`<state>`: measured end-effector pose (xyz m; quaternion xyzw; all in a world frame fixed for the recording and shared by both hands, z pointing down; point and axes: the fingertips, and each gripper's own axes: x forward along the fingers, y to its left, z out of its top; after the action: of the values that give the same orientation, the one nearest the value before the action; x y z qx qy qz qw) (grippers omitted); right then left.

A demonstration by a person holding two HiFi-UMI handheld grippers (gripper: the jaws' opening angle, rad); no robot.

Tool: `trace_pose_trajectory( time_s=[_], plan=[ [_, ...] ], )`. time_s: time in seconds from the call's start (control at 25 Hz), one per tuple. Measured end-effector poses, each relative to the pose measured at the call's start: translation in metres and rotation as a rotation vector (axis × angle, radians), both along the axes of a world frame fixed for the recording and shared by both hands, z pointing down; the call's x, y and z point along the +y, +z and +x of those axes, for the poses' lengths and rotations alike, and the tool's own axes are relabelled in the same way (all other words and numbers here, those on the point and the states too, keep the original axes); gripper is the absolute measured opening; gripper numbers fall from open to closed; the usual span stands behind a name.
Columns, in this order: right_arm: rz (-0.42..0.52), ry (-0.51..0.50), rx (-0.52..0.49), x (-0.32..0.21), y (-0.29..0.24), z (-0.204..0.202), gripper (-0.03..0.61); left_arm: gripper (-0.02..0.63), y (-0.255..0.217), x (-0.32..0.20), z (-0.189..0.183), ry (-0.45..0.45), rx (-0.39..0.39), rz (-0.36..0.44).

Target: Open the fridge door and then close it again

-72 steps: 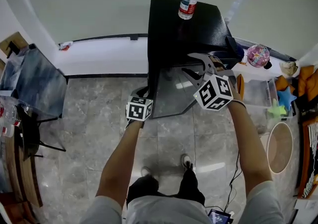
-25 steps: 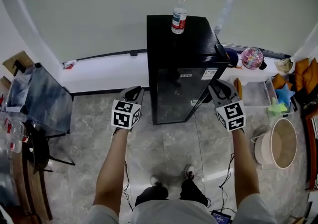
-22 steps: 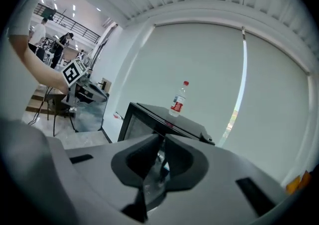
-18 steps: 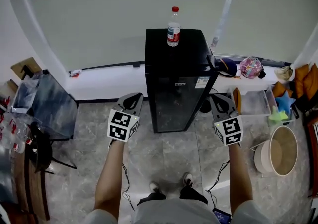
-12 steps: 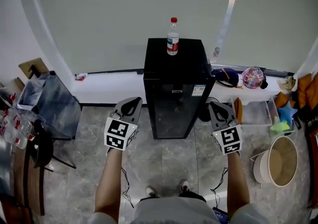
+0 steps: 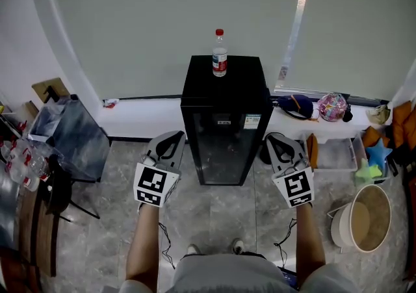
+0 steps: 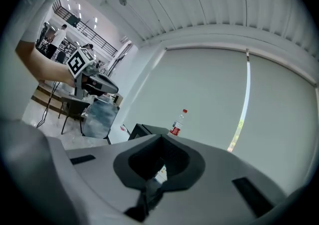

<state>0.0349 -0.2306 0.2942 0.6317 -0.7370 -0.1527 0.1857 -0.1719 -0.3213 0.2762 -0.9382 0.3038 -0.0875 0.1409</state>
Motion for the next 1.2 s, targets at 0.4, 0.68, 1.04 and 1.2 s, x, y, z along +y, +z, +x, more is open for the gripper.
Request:
trace_pose_trajectory(
  time_s=[0.4, 0.68, 1.04, 1.2],
  plan=[
    [0.083, -0.006, 0.000, 0.003, -0.035, -0.027, -0.003, 0.011, -0.030, 0.010, -0.016, 0.038, 0.007, 0.084],
    [0.088, 0.023, 0.018, -0.001, -0.042, -0.036, -0.003, 0.011, -0.035, 0.009, -0.026, 0.042, 0.024, 0.090],
    [0.079, 0.039, 0.017, -0.007, -0.040, -0.034, -0.003, 0.011, -0.032, 0.002, -0.028, 0.044, 0.029, 0.081],
    [0.082, 0.034, 0.010, -0.010, -0.039, -0.034, -0.003, 0.011, -0.031, -0.002, -0.028, 0.042, 0.023, 0.079]
  ],
)
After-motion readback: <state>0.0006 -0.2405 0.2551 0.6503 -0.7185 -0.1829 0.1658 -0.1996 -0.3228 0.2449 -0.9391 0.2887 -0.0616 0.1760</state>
